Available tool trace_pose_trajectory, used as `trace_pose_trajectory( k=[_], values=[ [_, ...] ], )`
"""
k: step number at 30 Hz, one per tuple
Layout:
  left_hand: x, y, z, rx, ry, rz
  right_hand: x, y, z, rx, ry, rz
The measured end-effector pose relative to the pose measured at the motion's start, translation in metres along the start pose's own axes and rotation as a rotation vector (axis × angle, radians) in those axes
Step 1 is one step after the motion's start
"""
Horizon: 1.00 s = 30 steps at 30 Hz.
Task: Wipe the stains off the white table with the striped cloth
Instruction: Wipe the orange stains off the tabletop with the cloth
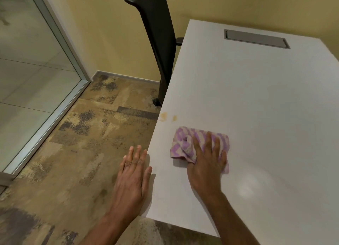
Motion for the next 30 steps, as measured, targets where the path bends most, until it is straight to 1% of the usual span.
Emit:
trace_pose_trajectory(
  k=[6,13,19,24,27,30],
  values=[
    [0.004,0.005,0.007,0.013,-0.026,0.057,0.050,0.009,0.020,-0.041,-0.001,0.019],
    [0.005,0.004,0.014,-0.030,-0.052,0.069,0.088,0.018,0.048,-0.089,-0.007,0.055],
    [0.012,-0.001,0.010,-0.091,-0.052,0.016,0.110,0.025,0.076,-0.049,-0.080,0.094],
    [0.016,-0.010,0.009,-0.140,-0.079,-0.075,0.102,0.030,0.090,-0.014,-0.240,0.088],
    [0.017,-0.019,0.008,-0.156,-0.097,-0.143,0.074,0.029,0.097,0.046,-0.323,0.088],
    [0.019,-0.024,0.006,-0.172,-0.117,-0.162,0.033,0.028,0.103,0.096,-0.372,0.091]
  ],
)
Point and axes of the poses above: each hand's wrist, its own x-axis towards the middle knuckle, its own y-axis out of the palm, z = x × y, the point moved 5 cm from there along x, towards the middle knuckle, and after that the axes turned 11 degrees about -x, right-handed, at the moved point
